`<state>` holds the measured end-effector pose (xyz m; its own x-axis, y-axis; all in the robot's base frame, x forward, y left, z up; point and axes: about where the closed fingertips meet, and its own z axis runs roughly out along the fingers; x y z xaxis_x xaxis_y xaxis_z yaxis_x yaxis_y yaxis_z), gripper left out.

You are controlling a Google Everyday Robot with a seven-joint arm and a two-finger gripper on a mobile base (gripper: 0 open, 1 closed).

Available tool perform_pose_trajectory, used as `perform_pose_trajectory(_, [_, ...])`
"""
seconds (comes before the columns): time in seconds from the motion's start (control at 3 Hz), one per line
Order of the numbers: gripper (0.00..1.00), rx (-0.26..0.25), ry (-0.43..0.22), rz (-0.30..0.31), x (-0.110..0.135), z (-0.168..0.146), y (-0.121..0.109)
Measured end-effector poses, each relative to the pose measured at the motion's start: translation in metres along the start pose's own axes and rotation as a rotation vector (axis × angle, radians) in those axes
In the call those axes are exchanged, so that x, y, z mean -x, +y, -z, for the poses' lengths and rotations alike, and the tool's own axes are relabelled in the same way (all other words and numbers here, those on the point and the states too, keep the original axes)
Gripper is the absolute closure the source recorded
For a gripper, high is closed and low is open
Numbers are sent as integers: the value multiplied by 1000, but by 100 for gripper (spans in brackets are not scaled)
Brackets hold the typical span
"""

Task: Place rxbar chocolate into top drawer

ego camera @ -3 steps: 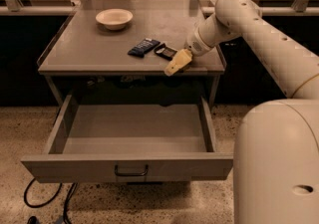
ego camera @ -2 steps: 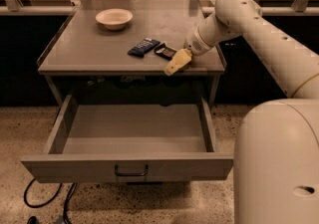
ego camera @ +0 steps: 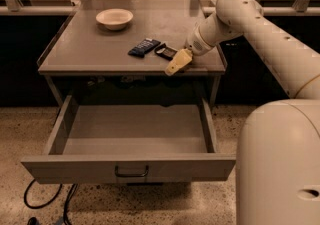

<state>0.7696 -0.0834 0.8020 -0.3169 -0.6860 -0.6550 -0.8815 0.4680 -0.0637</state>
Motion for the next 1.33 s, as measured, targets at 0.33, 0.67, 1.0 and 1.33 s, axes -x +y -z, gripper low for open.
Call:
perform_pose_trajectory(0.33, [100,-82,7,21,22,53,-2])
perform_pose_trajectory(0.67, [100,-195,2,53,55,130,-2])
perform_pose_trajectory(1.0, [100,-258,14,64,69,173,-2])
perform_pose_trajectory(1.33, [81,-261,14,65,69,174,-2])
